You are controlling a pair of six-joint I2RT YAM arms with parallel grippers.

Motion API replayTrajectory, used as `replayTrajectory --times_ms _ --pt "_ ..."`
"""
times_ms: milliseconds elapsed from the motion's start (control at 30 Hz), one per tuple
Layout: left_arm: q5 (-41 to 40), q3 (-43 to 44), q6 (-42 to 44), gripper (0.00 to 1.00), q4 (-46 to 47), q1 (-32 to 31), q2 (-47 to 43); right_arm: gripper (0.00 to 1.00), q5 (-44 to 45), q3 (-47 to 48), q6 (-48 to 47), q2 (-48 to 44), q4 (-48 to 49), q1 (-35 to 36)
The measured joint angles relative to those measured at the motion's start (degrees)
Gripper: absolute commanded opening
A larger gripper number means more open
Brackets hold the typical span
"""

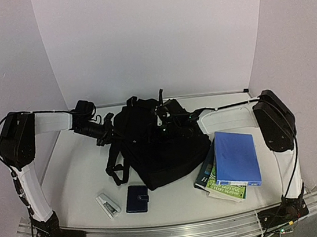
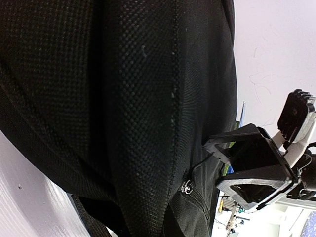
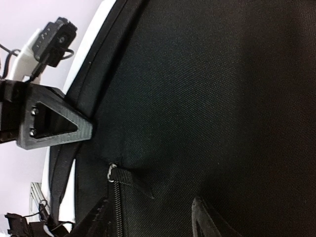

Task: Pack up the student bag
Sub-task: Adjust the student bag at the center of the board, then unzip the student bag at the center of the board.

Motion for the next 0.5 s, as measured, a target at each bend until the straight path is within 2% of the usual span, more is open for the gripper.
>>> replayTrajectory --times_ms 233,500 --pt "-0.04 0.00 0.13 0.00 -0.02 -0.10 0.00 0.41 -1.73 0.26 1.06 2.10 3.21 -0.34" --pt "-0.07 0.02 0.37 0.00 -0.02 -0.31 0.00 0.26 -3.47 3.08 1.85 4.43 4.19 -0.44"
